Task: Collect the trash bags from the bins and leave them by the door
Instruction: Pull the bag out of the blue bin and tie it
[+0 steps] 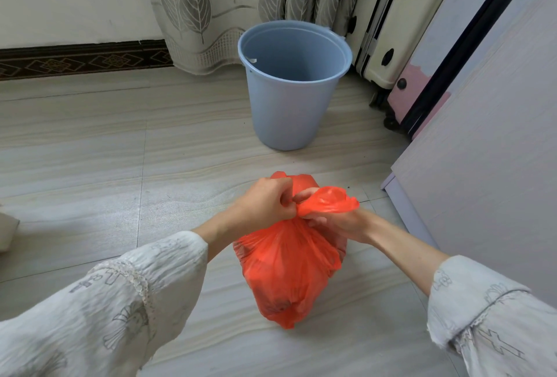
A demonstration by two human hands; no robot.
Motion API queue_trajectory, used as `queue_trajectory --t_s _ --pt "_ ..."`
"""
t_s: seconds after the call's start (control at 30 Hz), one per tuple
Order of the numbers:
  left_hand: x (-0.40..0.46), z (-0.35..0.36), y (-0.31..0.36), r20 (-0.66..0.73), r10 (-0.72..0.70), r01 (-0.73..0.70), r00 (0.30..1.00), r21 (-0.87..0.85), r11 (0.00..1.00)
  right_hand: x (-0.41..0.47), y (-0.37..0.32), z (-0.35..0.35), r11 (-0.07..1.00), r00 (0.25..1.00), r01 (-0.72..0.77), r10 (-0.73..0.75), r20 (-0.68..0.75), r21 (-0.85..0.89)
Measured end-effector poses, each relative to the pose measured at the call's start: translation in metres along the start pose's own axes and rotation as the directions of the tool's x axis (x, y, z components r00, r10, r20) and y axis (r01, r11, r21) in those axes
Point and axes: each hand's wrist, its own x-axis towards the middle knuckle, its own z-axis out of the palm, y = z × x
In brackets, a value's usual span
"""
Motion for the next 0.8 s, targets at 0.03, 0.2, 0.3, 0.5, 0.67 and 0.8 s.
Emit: queue_trajectory --t_s 0.03,0.2,0.3,0.5,0.67,0.8 --pt "0.0 0.001 -0.002 -0.003 -0.027 0.027 1.0 -0.037 0.999 -0.002 0.0 -0.001 0.999 1.0 -0.004 0.005 0.026 -0.032" --pt "0.003 -0.005 -0.009 0.06 -0.075 0.081 0.995 -0.092 0.993 -0.008 -0.002 -0.004 0.978 0.997 -0.07 0.063 -0.041 -0.198" --pt "0.006 -0.007 -0.013 0.127 -0.138 0.166 0.982 -0.247 0.955 -0.001 0.001 0.004 0.975 0.988 -0.03 -0.004 -0.152 -0.22" --pt "0.004 -0.009 -0.017 0.201 -0.133 0.192 0.971 -0.311 0.931 0.02 0.01 0.005 0.994 0.872 -0.057 0.097 -0.48 0.098" --pt "-0.001 -0.007 -0.006 0.101 -0.066 0.077 0.993 -0.112 0.991 0.03 0.018 -0.01 0.98 0.722 -0.171 0.196 -0.663 0.103" --pt "-0.002 -0.009 -0.001 0.086 -0.073 0.079 0.994 -0.069 0.995 0.037 0.016 -0.025 0.96 0.641 -0.241 0.266 -0.72 0.14"
